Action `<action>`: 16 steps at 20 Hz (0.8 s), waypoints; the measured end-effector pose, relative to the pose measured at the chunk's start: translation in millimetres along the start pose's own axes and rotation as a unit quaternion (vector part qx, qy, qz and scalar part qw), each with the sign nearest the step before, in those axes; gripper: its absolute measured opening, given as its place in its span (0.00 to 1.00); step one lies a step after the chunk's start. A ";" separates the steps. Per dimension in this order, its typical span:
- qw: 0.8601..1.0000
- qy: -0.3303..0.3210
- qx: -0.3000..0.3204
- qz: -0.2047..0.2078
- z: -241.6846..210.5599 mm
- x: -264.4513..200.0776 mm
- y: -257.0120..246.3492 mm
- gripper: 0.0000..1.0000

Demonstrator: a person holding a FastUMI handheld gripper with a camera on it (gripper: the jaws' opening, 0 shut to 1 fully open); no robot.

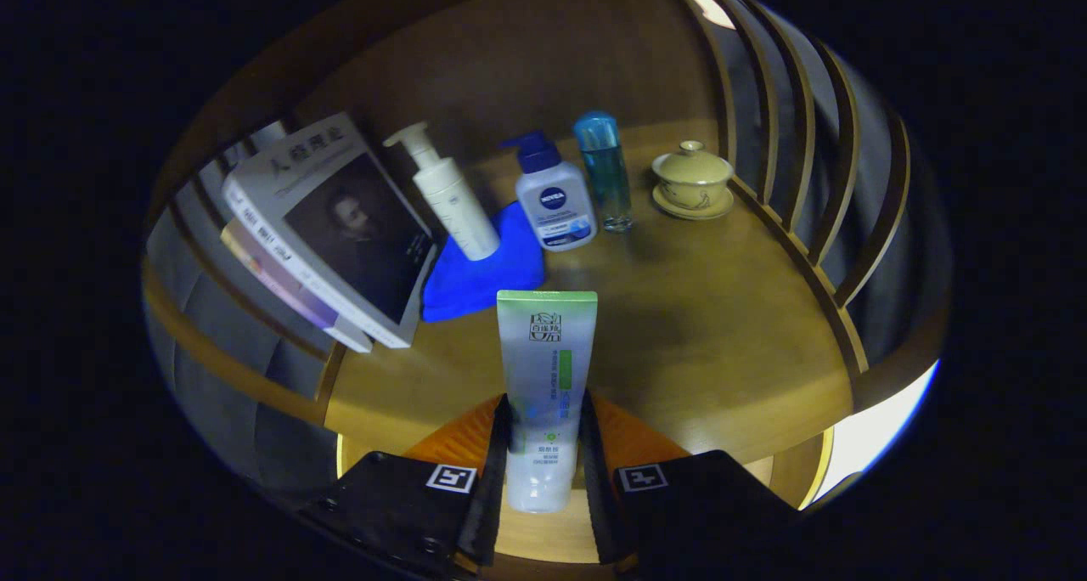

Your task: Pull open the drawer, take out the items inside it, and place them on the countertop above the cabinet.

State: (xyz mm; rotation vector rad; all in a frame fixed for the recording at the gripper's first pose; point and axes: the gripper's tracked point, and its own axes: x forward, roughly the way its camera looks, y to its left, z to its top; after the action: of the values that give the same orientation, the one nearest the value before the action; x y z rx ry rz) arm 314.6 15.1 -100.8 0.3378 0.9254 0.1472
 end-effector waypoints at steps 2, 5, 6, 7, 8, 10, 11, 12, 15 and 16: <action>1.000 0.000 -0.006 -0.019 -1.5 13.1 -7.6 0.46; 0.999 -0.009 -0.005 -0.041 -4.5 28.3 -11.2 0.49; 0.999 -0.023 -0.004 -0.034 0.4 29.6 -6.1 0.52; 0.999 -0.030 -0.005 -0.033 0.3 27.6 -3.1 0.54; 0.999 -0.037 -0.006 -0.028 3.9 29.9 0.5 0.62; 0.998 -0.053 -0.007 -0.019 6.1 22.2 7.3 0.77; 0.998 -0.063 -0.010 -0.016 6.3 18.6 9.1 0.84; 0.997 -0.074 -0.015 -0.016 9.3 11.5 9.5 0.92; 0.992 -0.113 -0.045 -0.016 5.5 -7.8 13.7 0.98; 0.990 -0.130 -0.058 -0.018 6.0 -15.9 15.0 0.98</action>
State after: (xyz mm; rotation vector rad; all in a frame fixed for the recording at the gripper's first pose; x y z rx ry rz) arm 310.2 23.5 -80.2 0.2254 0.6618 0.1213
